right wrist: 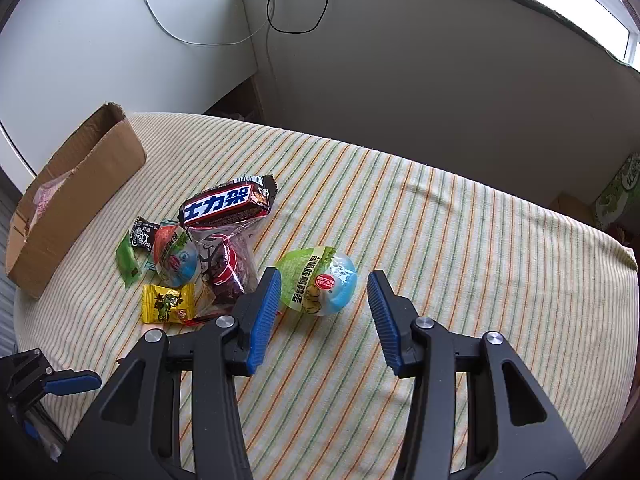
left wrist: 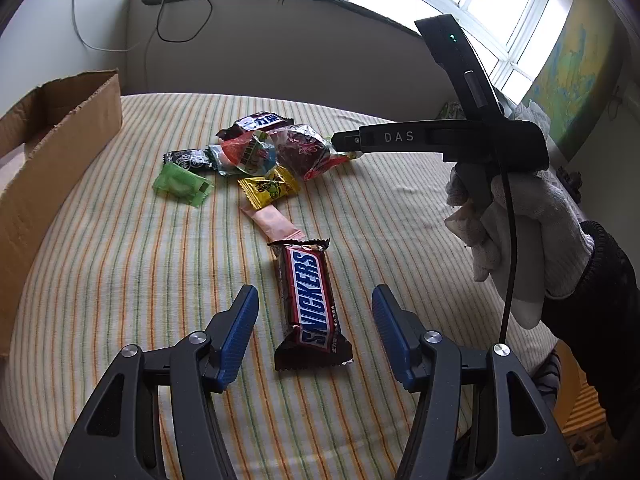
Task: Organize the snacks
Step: 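Grasp the Snickers bar with the left tool while the right tool grasps the egg-shaped candy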
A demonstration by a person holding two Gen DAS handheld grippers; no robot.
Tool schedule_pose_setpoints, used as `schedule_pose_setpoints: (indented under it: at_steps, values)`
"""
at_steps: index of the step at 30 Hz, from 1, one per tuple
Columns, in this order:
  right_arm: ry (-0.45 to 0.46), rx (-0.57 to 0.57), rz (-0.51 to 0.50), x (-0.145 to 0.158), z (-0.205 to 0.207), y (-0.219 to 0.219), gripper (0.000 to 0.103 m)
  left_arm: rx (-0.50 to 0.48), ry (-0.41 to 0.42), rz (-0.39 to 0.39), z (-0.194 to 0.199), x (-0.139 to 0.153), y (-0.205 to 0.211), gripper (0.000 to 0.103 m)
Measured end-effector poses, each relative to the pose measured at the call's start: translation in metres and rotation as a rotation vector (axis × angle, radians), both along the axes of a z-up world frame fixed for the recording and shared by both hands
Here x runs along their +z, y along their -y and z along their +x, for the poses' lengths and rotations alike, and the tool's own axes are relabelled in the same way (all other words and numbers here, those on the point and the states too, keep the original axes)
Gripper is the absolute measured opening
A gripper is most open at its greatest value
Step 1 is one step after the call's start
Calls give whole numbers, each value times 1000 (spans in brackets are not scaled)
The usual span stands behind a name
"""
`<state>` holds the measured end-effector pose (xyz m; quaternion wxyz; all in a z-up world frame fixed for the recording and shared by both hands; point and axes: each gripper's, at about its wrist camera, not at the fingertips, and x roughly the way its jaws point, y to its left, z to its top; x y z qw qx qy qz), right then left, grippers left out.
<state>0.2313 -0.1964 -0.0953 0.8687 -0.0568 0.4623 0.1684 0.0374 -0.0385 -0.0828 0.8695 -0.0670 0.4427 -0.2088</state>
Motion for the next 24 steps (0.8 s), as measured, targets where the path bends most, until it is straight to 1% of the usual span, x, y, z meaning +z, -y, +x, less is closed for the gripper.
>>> schedule_pose_setpoints:
  at_steps: [9,12,14,16,17,21,22,24]
  values:
    - [2,33,-41,-10,5,-13,48,-5,-14,9,4,-4,5,58]
    - [1,37,-47,-12,5,-15,48,-4,-14,14,4,-5,7,53]
    - [3,42,-55,-14,5,-16,48,-2,-13,15,3,-5,7,52]
    - [5,46,-63,-14,5,-18,48,6,-14,13,4,-5,6,48]
    - [5,46,-67,-14,5,-19,48,9,-14,13,5,-5,6,47]
    - [4,54,-78,-15,2,-20,48,19,-11,19,6,-6,4,34]
    - [5,55,-81,-15,2,-20,47,18,-9,22,6,-6,4,32]
    - [4,59,-78,-15,1,-21,42,15,-6,32,7,-7,5,30]
